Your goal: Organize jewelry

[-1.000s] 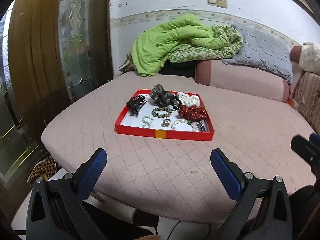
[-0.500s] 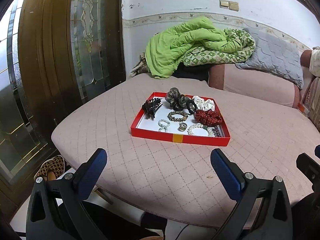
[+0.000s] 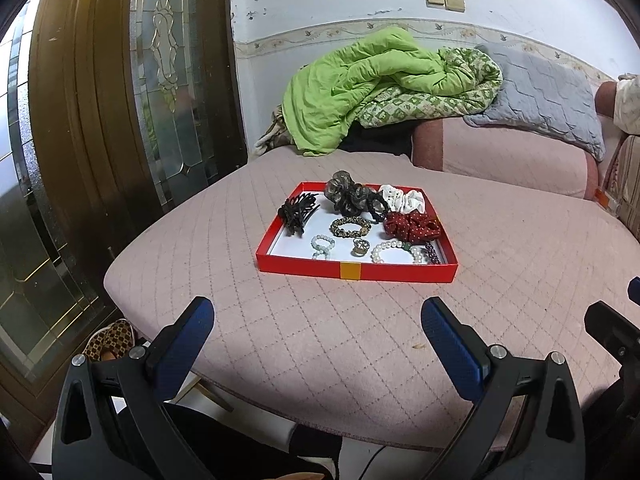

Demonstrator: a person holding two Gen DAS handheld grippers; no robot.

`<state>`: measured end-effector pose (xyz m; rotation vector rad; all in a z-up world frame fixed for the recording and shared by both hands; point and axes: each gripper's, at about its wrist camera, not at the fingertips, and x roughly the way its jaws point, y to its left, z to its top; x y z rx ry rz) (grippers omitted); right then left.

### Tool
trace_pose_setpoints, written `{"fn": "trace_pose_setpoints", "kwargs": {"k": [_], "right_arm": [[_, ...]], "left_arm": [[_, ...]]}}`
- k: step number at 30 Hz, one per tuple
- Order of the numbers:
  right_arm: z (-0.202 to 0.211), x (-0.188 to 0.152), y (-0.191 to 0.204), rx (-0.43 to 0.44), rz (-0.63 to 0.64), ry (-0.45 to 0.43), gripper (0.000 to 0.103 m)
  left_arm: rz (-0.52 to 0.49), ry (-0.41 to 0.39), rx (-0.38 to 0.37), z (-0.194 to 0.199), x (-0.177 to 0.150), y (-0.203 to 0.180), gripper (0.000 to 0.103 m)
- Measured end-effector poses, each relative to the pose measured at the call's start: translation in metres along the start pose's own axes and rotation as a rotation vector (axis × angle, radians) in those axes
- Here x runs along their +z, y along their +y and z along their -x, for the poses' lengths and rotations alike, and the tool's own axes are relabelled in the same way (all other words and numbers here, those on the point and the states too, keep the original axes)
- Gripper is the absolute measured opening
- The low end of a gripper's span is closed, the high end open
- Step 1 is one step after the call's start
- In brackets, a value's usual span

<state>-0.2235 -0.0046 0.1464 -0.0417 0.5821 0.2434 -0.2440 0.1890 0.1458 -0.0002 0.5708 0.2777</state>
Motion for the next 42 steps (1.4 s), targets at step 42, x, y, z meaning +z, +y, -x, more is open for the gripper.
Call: {"fn": "trace_pose_setpoints", "kwargs": {"k": [42], "right_arm": [[-0.011,-0.005,0.004,0.007,0.014,0.042,0.096]], "left_arm": [[-0.023,0.038,0.002,-0.009,-0.009,-0.002,0.103]]}}
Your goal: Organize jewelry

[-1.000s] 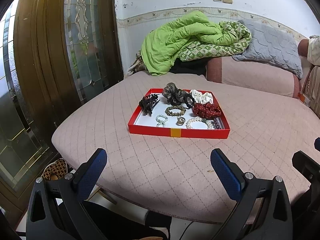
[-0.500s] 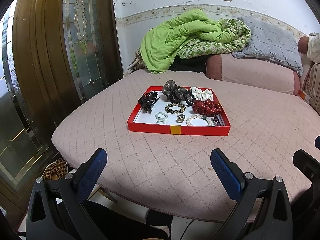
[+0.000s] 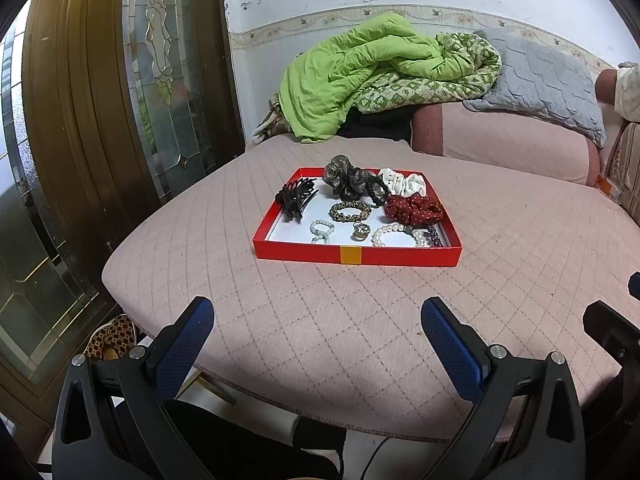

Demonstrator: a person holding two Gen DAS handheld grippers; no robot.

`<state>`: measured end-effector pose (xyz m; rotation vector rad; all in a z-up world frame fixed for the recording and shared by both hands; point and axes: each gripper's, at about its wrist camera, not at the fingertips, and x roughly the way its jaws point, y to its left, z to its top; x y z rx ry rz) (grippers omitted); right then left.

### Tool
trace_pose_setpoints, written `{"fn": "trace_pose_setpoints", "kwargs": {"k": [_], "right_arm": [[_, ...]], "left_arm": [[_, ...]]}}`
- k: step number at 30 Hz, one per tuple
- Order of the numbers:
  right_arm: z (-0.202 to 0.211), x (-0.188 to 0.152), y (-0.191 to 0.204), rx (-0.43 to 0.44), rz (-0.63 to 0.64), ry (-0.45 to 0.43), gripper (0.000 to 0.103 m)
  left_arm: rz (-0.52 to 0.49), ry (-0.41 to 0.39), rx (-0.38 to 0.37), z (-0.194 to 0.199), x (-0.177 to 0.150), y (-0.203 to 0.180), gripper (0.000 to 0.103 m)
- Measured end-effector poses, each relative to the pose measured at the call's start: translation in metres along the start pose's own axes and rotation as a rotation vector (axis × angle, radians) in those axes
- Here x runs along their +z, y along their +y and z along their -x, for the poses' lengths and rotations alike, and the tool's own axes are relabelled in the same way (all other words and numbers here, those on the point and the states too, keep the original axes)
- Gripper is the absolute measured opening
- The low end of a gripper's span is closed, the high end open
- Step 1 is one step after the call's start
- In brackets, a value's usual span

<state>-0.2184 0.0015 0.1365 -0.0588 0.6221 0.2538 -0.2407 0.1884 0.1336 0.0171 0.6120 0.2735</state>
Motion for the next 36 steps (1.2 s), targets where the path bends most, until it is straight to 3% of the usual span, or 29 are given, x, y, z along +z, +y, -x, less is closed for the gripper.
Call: {"fn": "trace_pose_setpoints", "kwargs": {"k": [36], "right_arm": [[-0.0014,-0.0028,0.0042,0.004,0.005,0.007,0.096]], "left_arm": [[-0.003,0.007,0.001,-0.0026,-0.0034,0.0054,0.103]]}}
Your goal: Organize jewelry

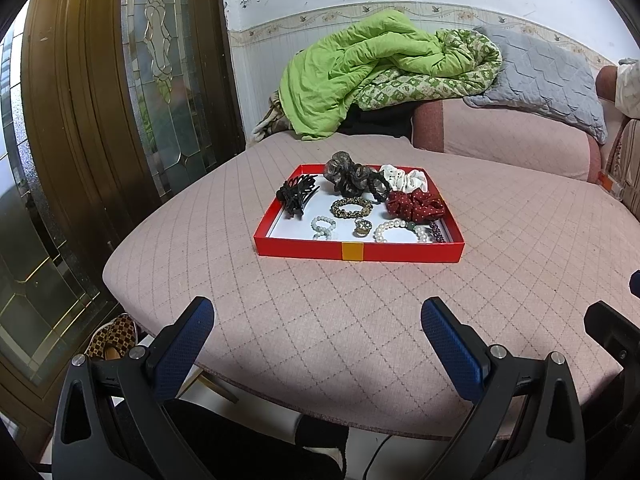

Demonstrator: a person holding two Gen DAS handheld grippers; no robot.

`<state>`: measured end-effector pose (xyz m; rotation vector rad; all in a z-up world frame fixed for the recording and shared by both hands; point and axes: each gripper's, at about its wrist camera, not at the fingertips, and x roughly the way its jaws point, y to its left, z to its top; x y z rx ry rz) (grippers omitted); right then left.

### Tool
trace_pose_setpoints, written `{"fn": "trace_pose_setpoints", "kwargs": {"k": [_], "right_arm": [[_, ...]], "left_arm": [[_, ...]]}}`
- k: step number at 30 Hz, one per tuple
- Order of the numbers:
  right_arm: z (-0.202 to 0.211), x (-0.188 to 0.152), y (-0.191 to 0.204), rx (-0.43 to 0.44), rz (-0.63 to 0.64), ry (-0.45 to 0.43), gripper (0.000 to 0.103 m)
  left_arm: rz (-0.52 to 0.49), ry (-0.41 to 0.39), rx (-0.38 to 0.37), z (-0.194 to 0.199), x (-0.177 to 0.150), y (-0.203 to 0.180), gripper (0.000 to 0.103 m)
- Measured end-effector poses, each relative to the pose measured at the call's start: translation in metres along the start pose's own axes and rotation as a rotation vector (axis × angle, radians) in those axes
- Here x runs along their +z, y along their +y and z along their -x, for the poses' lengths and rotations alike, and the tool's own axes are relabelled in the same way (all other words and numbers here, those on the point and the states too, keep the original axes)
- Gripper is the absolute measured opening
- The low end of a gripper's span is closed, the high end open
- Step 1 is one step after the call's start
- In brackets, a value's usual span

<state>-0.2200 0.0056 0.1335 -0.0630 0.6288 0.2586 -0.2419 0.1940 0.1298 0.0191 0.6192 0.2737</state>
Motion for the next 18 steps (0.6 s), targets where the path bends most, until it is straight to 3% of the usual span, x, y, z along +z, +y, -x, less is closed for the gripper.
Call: {"fn": "trace_pose_setpoints", "kwargs": {"k": [18], "right_arm": [[-0.002,-0.002,-0.008,-0.003,-0.026,-0.001,0.096]], "left_arm": [[-0.060,0.016,0.010,-0.002,-0.002,-0.011,0.103]]}}
